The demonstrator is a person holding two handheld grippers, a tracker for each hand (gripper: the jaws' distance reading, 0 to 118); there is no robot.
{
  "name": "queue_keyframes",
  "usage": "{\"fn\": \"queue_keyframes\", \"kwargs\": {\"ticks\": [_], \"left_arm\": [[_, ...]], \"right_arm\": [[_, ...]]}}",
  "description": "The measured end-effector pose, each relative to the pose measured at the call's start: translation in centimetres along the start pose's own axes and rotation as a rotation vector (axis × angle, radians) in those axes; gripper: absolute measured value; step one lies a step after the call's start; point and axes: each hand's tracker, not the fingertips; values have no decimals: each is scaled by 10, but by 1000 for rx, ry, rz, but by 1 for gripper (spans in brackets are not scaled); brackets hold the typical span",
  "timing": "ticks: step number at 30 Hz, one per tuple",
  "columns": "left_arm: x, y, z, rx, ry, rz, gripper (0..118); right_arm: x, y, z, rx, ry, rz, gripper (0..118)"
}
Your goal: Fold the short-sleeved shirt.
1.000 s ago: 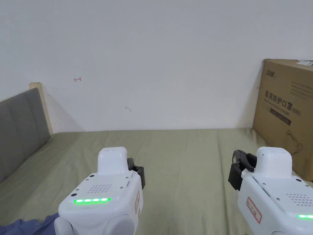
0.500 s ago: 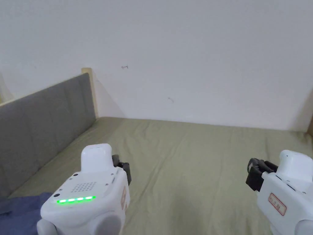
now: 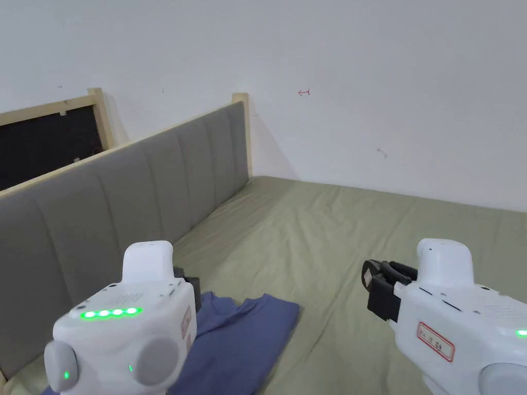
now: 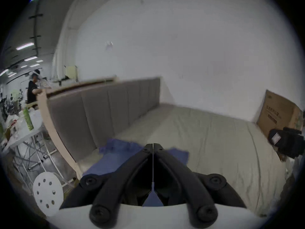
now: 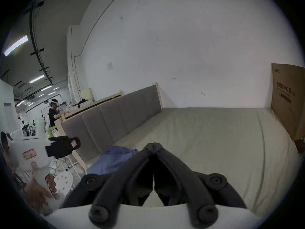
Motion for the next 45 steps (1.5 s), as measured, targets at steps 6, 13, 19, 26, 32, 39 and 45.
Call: {"fn": "queue_keyframes", "kwargs": {"ticks": [6,13,19,26,32,39,45], "left_arm": [[-53,-31,-127,-612,-171,230,1],[-57,-81,-221,-738,-81,119,106],[-51,-137,-276,-837,-147,119,118],[-31,-136,-264,-767,-19,-29,118],[-58,-114,-213,-575,-81,-71,0],[-69,-39,-129,-319,-94,-132,0],[-15,54,-48,-82,-270,-111,0]], "right_arm": [[41,-15,13,-67,-81,-48,0],[70,-31,12,-138,-170,-67,0],[77,-44,0,-203,-190,-52,0],[78,-53,-10,-237,-175,-69,0],[75,-54,-4,-242,-159,-52,0],[77,-48,17,-207,-156,-77,0],[84,-28,57,-103,-192,-70,0]]}}
